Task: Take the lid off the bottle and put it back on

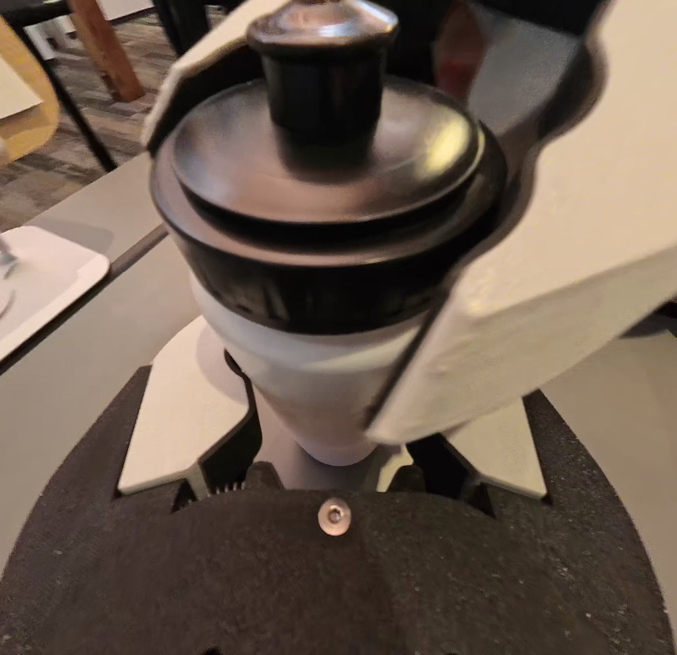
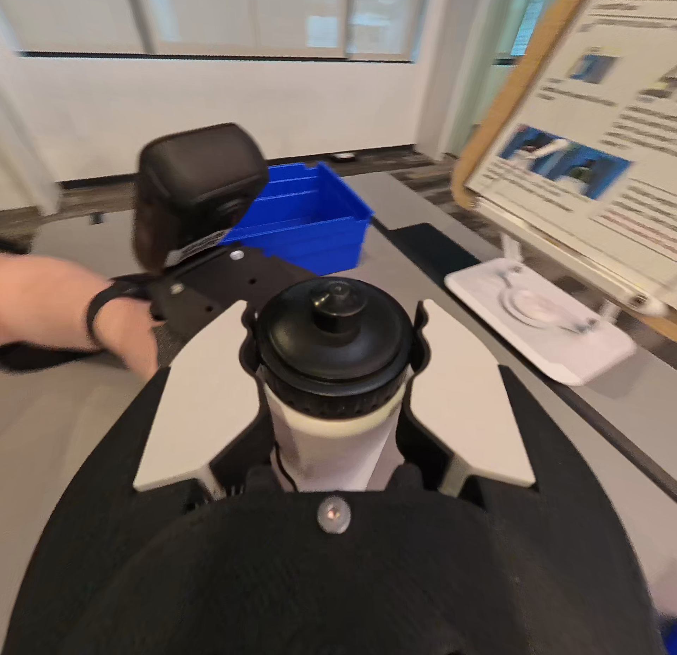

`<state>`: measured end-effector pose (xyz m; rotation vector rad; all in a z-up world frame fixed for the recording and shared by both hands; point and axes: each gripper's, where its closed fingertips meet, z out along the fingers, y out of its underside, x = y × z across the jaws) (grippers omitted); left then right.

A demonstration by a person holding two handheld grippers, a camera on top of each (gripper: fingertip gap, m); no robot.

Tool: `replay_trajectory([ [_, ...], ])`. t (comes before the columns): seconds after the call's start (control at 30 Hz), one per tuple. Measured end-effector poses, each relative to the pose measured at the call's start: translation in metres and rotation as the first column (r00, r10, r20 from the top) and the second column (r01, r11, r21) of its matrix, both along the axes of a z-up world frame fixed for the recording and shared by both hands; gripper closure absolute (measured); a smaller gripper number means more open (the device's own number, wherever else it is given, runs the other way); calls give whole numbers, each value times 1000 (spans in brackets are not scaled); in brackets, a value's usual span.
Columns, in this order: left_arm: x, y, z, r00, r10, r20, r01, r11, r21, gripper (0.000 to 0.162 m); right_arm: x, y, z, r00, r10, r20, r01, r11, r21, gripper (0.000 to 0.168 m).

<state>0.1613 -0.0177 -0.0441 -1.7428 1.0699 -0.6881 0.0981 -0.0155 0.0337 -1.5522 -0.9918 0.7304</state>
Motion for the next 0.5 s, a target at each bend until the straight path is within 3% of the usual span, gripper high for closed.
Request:
replay_trajectory([
  [0.1,-2,7,0,995,96,-10,-96,995,9,62,4,8,2,987,-159,-39,160,986,36,84],
  [0.17,-3,6,0,996,89,-6,-89,996,12,62,0,5,3,997,-80,-20,81,996,43,84],
  [0.23,-2,0,1,1000,14,9,-14,1000,2,63,-2,-5,3,996,84,0,-84,996,15,85],
  [0.37,6,-22,0,985,-174,9,174,985,8,62,2,-26,4,938,345,-26,-346,937,-52,84],
  [0.5,7,-23,1,982,-185,25,185,983,8,62,-2,-22,2,951,309,-21,-310,948,-68,83],
])
